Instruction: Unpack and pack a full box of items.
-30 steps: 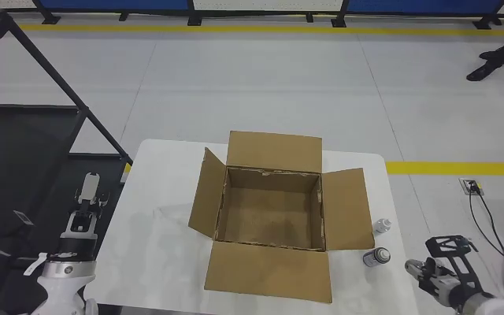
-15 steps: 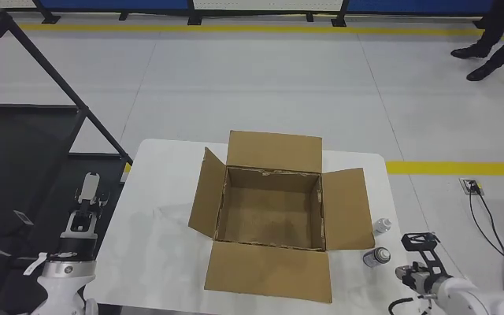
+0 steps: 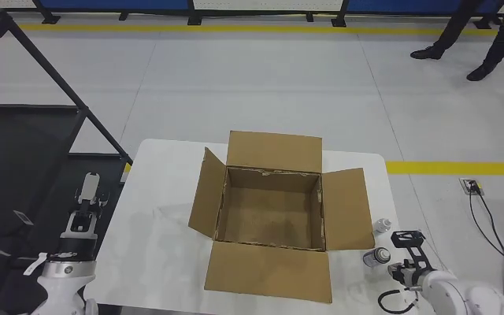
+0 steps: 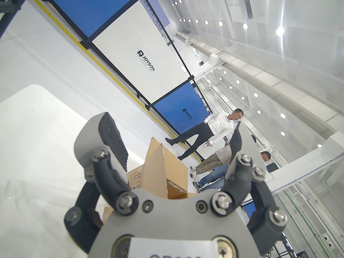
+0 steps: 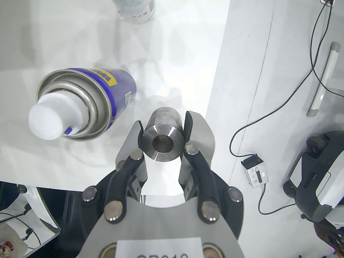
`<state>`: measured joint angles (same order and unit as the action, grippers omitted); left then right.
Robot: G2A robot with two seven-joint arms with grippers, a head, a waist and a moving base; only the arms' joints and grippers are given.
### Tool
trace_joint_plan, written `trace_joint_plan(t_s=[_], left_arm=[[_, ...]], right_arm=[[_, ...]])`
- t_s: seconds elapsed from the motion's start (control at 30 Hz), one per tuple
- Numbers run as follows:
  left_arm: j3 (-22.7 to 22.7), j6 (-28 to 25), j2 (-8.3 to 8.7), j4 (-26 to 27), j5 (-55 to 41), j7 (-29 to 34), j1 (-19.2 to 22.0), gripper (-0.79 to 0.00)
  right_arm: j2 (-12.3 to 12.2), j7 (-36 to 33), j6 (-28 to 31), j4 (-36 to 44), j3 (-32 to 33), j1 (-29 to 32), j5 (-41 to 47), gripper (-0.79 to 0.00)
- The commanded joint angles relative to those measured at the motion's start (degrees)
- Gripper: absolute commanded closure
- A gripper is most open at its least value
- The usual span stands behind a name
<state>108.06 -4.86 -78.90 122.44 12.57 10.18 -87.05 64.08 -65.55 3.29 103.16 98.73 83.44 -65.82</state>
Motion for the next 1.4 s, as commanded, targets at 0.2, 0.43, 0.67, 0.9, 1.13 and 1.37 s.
trace_joint_plan(t_s=[0.2, 0.43, 0.67, 0.9, 1.13, 1.37], left_arm=[[0.0, 0.0, 0.00, 0.0, 0.0, 0.0, 0.0, -0.785], [0.0, 0.0, 0.00, 0.0, 0.0, 0.0, 0.0, -0.785], [0.0, 0.0, 0.00, 0.0, 0.0, 0.0, 0.0, -0.785], [0.0, 0.0, 0.00, 0.0, 0.0, 0.0, 0.0, -0.785], [0.0, 0.0, 0.00, 0.0, 0.0, 0.0, 0.0, -0.785], [0.0, 0.0, 0.00, 0.0, 0.0, 0.0, 0.0, -0.785]], right_arm=[[-0.2, -0.1, 1.2, -3.0, -0.8, -1.7, 1.1, -0.265], [-0.4, 0.1, 1.7, -3.1, -0.3, -1.8, 2.4, -0.317], [-0.7, 1.9, 0.9, 0.0, 2.1, -0.1, 3.9, -0.372], [-0.7, 2.3, -2.2, 14.2, 15.8, 5.8, 19.5, -0.517], [-1.9, -6.1, 2.4, 15.5, 18.4, -0.7, 36.7, -0.489], [-3.8, -18.1, 4.3, -3.6, 10.1, -19.4, 50.5, -0.493]])
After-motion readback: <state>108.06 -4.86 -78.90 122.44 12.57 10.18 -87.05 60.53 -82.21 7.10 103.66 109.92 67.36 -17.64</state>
